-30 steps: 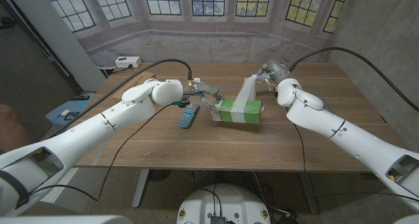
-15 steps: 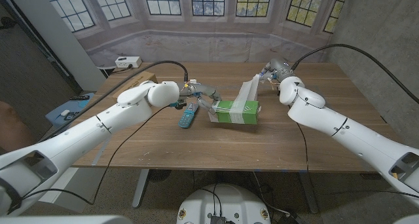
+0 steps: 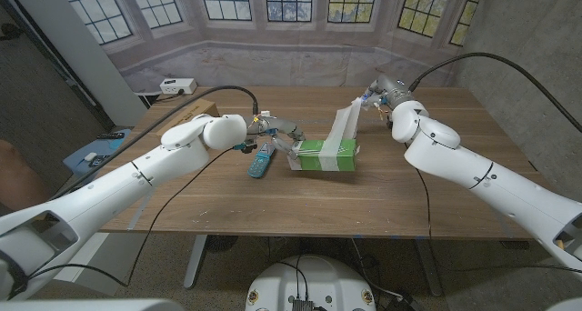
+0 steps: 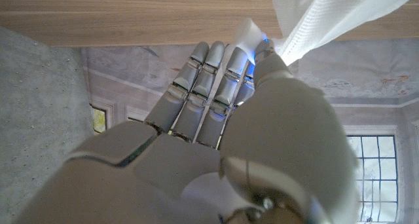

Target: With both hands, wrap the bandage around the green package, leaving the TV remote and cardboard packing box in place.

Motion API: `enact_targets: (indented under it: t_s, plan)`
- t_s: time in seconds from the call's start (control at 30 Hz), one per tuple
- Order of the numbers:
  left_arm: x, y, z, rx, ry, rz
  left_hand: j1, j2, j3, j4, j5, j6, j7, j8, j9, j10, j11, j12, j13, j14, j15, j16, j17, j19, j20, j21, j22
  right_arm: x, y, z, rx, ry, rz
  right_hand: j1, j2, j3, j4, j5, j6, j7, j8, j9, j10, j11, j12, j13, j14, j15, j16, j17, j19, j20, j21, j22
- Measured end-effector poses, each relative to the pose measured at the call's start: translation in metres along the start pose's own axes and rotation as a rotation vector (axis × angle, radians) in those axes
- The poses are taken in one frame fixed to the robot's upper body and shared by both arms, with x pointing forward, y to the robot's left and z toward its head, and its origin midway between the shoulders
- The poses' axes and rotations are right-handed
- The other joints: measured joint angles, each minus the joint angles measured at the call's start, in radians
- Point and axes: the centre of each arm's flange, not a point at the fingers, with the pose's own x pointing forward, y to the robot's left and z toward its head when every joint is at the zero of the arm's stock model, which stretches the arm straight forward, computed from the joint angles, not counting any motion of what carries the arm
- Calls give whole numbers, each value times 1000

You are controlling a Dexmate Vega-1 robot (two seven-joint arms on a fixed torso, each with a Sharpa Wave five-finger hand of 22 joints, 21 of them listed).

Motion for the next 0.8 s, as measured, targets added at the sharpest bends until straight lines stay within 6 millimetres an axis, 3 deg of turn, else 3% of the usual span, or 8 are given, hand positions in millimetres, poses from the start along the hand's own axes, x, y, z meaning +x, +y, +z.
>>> enact_targets:
  t_s: [0.8]
  plan:
    - [4, 1, 0, -23, -14, 8, 0, 0, 0, 0, 0, 0, 0, 0, 5, -5, 5, 0, 1, 0, 0, 0, 5, -4, -4, 0, 0, -32, -4, 21, 13, -62, -3, -9, 3, 0, 0, -1, -4, 3, 1, 1, 0, 0, -5, -1, 0, 0, 0, 5, 0, 0, 0, 0]
